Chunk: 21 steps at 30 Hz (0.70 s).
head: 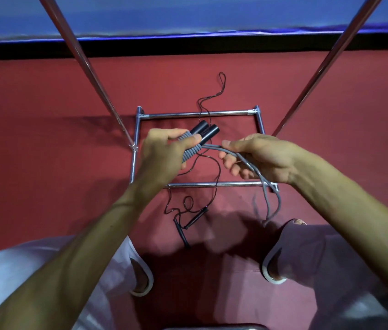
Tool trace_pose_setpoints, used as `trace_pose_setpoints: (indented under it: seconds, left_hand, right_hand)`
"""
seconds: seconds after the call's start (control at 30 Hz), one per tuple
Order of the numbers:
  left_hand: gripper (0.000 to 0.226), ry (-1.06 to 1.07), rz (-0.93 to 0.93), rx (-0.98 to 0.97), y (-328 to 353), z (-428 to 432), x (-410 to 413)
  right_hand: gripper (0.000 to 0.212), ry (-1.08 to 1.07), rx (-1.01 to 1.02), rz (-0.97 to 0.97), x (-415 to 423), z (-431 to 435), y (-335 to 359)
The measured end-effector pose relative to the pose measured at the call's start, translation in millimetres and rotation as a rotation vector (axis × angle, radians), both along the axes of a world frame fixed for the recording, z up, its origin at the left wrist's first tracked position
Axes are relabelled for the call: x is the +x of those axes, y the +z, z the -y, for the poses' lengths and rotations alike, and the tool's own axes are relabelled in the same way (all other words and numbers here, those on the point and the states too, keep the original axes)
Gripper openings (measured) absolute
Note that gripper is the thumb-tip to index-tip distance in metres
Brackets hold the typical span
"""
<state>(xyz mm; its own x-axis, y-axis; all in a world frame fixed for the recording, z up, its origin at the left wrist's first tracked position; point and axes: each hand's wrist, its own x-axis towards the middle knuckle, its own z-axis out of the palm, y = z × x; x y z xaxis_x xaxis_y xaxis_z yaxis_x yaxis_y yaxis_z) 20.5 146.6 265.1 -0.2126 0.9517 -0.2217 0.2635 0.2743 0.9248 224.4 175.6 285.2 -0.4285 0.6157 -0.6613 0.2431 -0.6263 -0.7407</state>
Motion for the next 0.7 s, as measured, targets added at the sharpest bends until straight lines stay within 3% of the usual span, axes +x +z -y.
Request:
trace_pose_setpoints:
  seconds: [0.17, 0.3, 0.4, 0.57, 0.7]
  left_hand:
    - [0.027, -0.005, -0.24, 0.135, -15.9, -0.4, -2.6]
    - [0.019, -0.094, -0.391, 0.18, -18.2, 3.8, -4.5]
    - [0.026, -0.168, -0.535, 0.145, -16.8, 6.0, -3.1]
    - [0.031, -0.436, -0.625, 0.204, -18.4, 8.1, -10.2]
    - [0.046, -0.569, -0.787, 0.2, -20.0, 12.8, -9.6]
  right_hand:
    - [0.036, 0.124, 0.17, 0.126, -0.9, -2.0, -8.7]
    - [0.029, 0.339, 0.721, 0.486, 2.5, -0.2, -12.6]
    - [0.027, 0.438, 0.865, 0.619, 2.7, 3.7, -16.7]
    - [0.036, 0.153, 0.358, 0.219, 4.8, -0.2, -15.6]
    - [0.034, -0.039, 0.011, 0.074, 1.7, -1.8, -18.3]
